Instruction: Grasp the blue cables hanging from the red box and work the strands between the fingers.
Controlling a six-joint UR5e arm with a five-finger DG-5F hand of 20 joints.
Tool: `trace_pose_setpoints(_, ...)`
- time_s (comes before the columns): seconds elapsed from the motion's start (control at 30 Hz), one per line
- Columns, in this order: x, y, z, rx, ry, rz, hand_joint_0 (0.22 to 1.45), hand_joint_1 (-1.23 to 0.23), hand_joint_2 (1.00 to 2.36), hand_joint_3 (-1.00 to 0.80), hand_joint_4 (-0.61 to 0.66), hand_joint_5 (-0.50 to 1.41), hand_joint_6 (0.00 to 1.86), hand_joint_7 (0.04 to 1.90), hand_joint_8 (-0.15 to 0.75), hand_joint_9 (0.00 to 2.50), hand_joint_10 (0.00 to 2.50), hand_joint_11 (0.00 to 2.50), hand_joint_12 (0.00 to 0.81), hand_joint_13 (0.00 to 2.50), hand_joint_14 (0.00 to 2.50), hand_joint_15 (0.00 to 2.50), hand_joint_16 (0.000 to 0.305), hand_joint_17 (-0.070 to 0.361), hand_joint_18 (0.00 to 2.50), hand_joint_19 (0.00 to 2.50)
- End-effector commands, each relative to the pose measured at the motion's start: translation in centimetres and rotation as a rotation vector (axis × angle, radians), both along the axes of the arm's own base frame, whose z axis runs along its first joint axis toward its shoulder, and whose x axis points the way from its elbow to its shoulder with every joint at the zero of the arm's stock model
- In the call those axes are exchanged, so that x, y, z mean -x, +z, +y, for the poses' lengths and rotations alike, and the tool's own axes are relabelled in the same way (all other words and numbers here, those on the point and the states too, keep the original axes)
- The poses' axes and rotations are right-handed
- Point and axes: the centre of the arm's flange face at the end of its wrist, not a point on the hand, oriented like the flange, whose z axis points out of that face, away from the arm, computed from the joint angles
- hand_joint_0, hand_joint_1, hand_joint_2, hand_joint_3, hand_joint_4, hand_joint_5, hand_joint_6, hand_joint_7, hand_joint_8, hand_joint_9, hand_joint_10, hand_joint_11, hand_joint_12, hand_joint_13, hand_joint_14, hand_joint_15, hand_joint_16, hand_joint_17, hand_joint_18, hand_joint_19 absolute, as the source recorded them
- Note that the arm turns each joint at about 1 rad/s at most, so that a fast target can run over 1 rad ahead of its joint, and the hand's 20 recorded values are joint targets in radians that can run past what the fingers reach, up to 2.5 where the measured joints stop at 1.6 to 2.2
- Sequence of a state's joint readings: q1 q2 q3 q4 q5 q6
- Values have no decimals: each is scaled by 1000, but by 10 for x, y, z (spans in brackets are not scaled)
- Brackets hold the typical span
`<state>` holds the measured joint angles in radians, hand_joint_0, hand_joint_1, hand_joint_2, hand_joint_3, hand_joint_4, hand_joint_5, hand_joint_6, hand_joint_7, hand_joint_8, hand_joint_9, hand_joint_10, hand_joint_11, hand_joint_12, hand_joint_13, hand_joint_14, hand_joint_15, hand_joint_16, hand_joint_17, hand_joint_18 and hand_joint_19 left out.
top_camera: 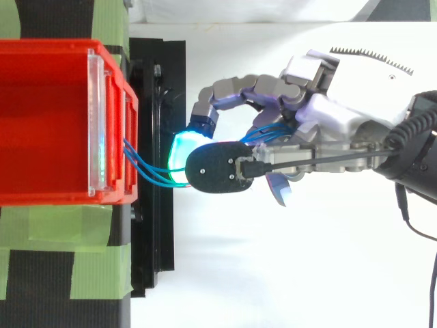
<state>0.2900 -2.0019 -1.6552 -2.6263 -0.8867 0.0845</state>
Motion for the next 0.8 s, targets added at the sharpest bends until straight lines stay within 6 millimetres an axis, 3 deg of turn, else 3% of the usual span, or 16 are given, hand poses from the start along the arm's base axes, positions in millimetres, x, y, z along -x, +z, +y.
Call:
trace_pose_setpoints(0.0, 0, 1, 0, 0, 0, -2, 977, -531, 1013, -272, 249, 383, 1, 1446, 499, 1881, 2500, 2500, 704, 2081, 2500, 1737, 286, 215, 2500, 727)
trace_pose_setpoints(0.03, 0, 0, 0, 0, 0, 0, 991, -549, 1012, -186, 239, 386, 0, 1457, 499, 1881, 2500, 2500, 704, 2081, 2500, 1737, 286, 215, 2500, 727)
trace_pose_setpoints(0.07, 0, 0, 0, 0, 0, 0, 1023, -590, 1008, -5, 177, 278, 311, 1336, 499, 1881, 2500, 2500, 704, 2081, 2500, 1737, 286, 215, 2500, 727)
trace_pose_setpoints(0.1, 0, 0, 0, 0, 0, 0, 1032, -636, 1005, 43, 162, 143, 663, 1176, 499, 1881, 2500, 2500, 704, 2081, 2500, 1737, 286, 215, 2500, 727)
trace_pose_setpoints(0.13, 0, 0, 0, 0, 0, 0, 1034, -643, 1003, 32, 163, 96, 793, 1134, 499, 1881, 2500, 2500, 704, 2081, 2500, 1737, 286, 215, 2500, 727)
trace_pose_setpoints(0.17, 0, 0, 0, 0, 0, 0, 994, -698, 1012, -124, 168, -37, 1080, 1045, 499, 1881, 2500, 2500, 704, 2081, 2500, 1737, 286, 215, 2500, 727)
trace_pose_setpoints(0.2, 0, 0, 0, 0, 0, 0, 939, -728, 1017, -362, 167, -93, 1149, 1048, 499, 1881, 2500, 2500, 704, 2081, 2500, 1737, 286, 215, 2500, 727)
trace_pose_setpoints(0.3, 0, 1, 0, 0, 0, -2, 939, -756, 1011, -703, 185, -166, 1293, 1045, 499, 1881, 2500, 2500, 704, 2081, 2500, 1737, 286, 215, 2500, 727)
trace_pose_setpoints(0.37, 0, 0, 0, -1, 0, -5, 953, -768, 1008, -809, 198, -172, 1401, 1001, 499, 1881, 2500, 2500, 704, 2081, 2500, 1737, 286, 215, 2500, 727)
trace_pose_setpoints(0.5, -1, 1, 0, 3, 0, -7, 996, -771, 1001, -973, 191, -173, 1428, 999, 499, 1881, 2500, 2500, 704, 2081, 2500, 1737, 286, 215, 2500, 727)
trace_pose_setpoints(0.73, -1, 1, 0, 6, 0, -5, 1029, -787, 1000, -1000, 169, -158, 1440, 970, 499, 1881, 2500, 2500, 704, 2081, 2500, 1737, 286, 215, 2500, 727)
trace_pose_setpoints(0.77, -1, 1, 0, 6, 0, -5, 1052, -789, 1004, -900, 147, -160, 1433, 971, 499, 1881, 2500, 2500, 704, 2081, 2500, 1737, 286, 215, 2500, 727)
